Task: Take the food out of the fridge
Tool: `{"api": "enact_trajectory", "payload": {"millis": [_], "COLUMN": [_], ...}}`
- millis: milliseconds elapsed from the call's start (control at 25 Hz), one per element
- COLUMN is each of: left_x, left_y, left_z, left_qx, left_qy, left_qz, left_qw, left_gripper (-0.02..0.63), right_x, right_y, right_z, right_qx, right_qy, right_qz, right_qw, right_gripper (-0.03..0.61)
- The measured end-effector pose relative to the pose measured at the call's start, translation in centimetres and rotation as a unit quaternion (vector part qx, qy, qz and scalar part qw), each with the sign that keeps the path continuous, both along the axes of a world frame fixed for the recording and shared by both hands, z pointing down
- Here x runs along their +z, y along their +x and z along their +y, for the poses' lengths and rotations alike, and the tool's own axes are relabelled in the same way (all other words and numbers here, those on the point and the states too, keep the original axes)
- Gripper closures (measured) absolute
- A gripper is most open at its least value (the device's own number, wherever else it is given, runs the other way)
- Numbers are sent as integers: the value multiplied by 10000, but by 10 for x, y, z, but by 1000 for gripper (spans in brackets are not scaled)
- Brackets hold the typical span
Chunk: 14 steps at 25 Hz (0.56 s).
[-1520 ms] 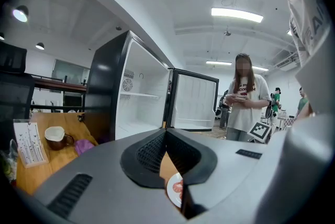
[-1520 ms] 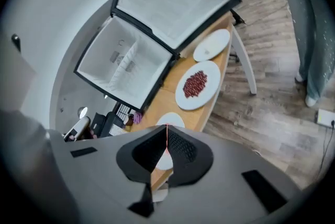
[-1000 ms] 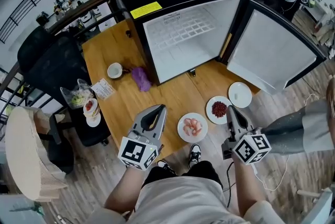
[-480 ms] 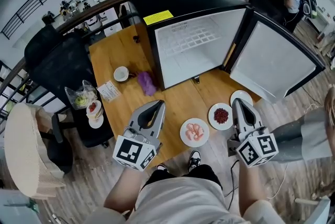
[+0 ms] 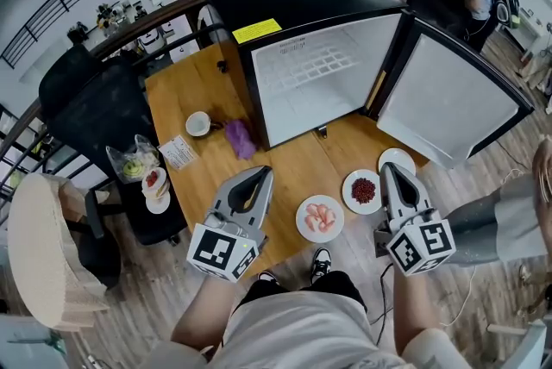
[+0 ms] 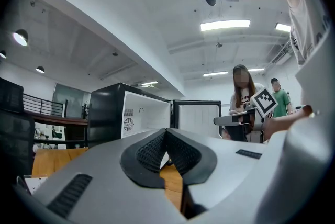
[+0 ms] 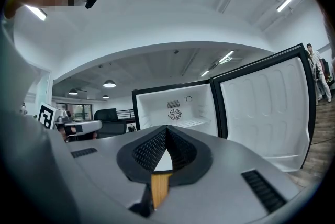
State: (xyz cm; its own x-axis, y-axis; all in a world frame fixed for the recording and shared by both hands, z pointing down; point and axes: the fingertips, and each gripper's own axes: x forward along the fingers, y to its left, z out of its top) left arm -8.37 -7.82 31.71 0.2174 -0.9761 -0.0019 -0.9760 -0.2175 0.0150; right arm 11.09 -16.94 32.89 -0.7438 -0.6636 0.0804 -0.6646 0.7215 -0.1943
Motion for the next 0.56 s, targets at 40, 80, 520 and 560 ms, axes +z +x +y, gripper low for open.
{"api": "enact_trajectory", "payload": {"millis": [40,80,520,560], "left_x": [1,2,4,4], "left_y": [-1,-3,-11,-12], "left_z": [0,1,7,8], "left_qx": [-1,-2,-28,-31], "left_qy": [-2,-4,-6,-9], "left_qz": [1,1,-4,-5], "left_qw": [10000,10000,10000,10000], "left_gripper": [606,606,606,606], "right_x": [0,1,2,2], "right_y": [-1,-3,-16,-17], "right_z": [0,1,8,9], "right_qx": [-3,-7,-97,-102], "right_qy": [-2,-1,10,14], "right_qz": [-2,-3,0,-1], "right_qw": [10000,10000,10000,9999], "right_gripper": [558,558,558,558]}}
